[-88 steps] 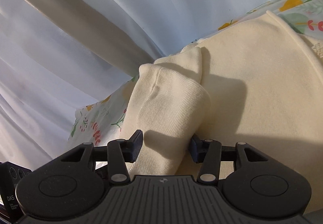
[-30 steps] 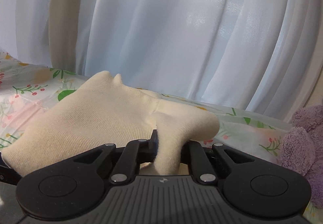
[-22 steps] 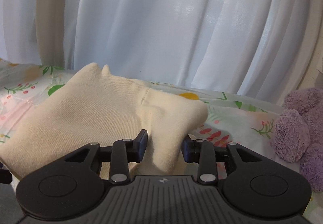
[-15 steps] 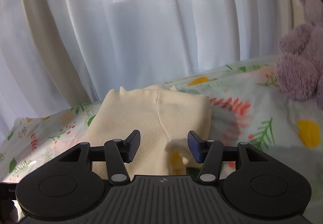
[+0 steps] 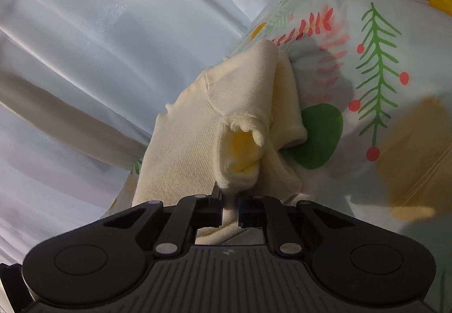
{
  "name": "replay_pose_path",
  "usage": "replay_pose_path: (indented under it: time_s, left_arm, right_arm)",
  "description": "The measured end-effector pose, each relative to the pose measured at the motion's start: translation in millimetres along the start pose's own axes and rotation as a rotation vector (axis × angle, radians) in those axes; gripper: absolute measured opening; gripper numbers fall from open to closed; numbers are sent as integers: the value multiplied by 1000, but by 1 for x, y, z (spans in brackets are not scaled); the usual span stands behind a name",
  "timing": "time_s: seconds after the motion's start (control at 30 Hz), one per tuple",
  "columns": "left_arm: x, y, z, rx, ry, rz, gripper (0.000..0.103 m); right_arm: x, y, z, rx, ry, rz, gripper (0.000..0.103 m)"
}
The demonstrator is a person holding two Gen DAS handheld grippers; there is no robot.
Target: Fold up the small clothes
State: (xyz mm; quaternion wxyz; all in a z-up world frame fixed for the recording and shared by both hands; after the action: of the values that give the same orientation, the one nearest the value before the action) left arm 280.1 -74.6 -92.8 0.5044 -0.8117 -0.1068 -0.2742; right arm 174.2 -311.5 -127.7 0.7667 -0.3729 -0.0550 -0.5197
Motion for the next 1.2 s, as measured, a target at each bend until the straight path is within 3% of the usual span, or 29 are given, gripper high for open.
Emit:
replay_pose_path:
  time_s: [0.07,0.1,0.13,0.2,0.23,0.3,0.43,0.5,0.6,0.77,0.93,1.07,1.2]
  left_arm:
    - [1,0,4,20,-4,-9,60]
    - [2,1,7,24,-11,-7,60]
    - [3,1,10,26,-23,2,63]
    - [4,0,14,14,-36,17,65]
    - [4,-2,14,19,-30,26,65]
    - [3,-9,15,40,-2,31,64]
    - [8,-34,20,127,52,-5,66]
    - [17,-43,20,158,49,-50,69]
    - [33,-41,10,149,52,-82,70]
    - [49,-21,-14,137,46,-97,70]
    - [58,-2,-25,154,41,-91,70]
    - [65,14,-27,152,45,-83,70]
    - [78,27,-25,137,15,-90,70]
  right_arm:
    - [3,-8,-18,172,169,-24,8]
    - [5,-9,-27,190,238,-23,7]
    - [7,-10,-30,124,197,-21,7]
    - [8,-6,-19,-58,-58,2,8]
    - [6,-6,-10,-94,-160,16,11]
    - [9,-15,4,-127,-248,22,16]
    - [29,-47,21,-201,-337,-48,37]
    - [38,-55,26,-179,-363,-80,38]
    - [45,-34,47,-170,-457,-60,37]
    - [40,37,87,-144,-635,23,8]
    - [30,84,99,-146,-684,91,6]
    - [13,88,97,-180,-844,83,1]
    - [25,89,107,-180,-833,128,1]
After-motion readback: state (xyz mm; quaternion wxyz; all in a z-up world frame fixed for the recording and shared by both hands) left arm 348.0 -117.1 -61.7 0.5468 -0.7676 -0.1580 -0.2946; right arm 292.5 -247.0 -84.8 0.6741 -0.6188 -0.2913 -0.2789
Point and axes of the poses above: each gripper's, at about its wrist camera, not at the fingertips, and y roughly the way its jaws point, z to its left, x to its top, the point moved 2 cm from there along y, roughly the way its jaws point, and after that the axes turned 1 degree about -y, right-handed, at the moved point
